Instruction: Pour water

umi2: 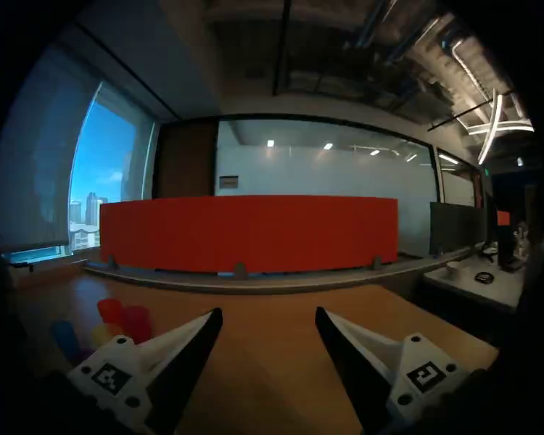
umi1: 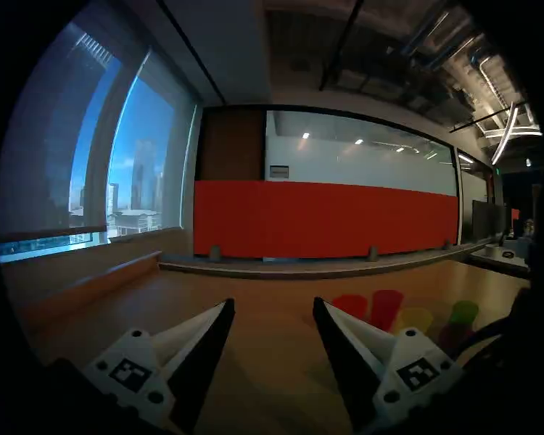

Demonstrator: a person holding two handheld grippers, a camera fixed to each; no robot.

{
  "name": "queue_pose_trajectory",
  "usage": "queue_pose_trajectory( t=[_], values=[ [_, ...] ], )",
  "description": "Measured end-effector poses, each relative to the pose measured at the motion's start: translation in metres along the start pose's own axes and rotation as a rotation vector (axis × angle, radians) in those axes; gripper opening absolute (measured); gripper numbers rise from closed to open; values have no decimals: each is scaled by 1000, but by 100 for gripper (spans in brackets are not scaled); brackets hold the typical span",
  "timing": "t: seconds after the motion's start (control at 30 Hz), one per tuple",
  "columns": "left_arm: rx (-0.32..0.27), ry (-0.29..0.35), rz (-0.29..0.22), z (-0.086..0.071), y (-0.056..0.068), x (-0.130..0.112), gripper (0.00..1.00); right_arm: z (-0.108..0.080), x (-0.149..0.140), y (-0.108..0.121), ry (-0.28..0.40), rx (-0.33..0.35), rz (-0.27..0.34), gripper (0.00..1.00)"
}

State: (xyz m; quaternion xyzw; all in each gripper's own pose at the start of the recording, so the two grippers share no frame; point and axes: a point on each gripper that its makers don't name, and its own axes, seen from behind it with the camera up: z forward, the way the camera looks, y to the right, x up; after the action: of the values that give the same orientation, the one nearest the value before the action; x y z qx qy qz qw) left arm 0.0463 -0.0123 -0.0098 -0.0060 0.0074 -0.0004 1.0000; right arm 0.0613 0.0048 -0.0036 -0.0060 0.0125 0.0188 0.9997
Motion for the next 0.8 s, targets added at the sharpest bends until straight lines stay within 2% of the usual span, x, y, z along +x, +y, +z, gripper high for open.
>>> queue_pose_trajectory(
  t=[0.27, 0.57, 0.8],
  values=[
    [30, 0, 2, -1, -6, -15, 79, -2, -5, 2, -16, -12, 15, 99],
    [28, -10, 7, -1, 0, -31, 80, -5, -4, 2, -26, -26, -4, 99],
    [29, -12, 13, 0, 3, -36, 80, -8, -3, 3, -29, -28, 4, 99]
  ],
)
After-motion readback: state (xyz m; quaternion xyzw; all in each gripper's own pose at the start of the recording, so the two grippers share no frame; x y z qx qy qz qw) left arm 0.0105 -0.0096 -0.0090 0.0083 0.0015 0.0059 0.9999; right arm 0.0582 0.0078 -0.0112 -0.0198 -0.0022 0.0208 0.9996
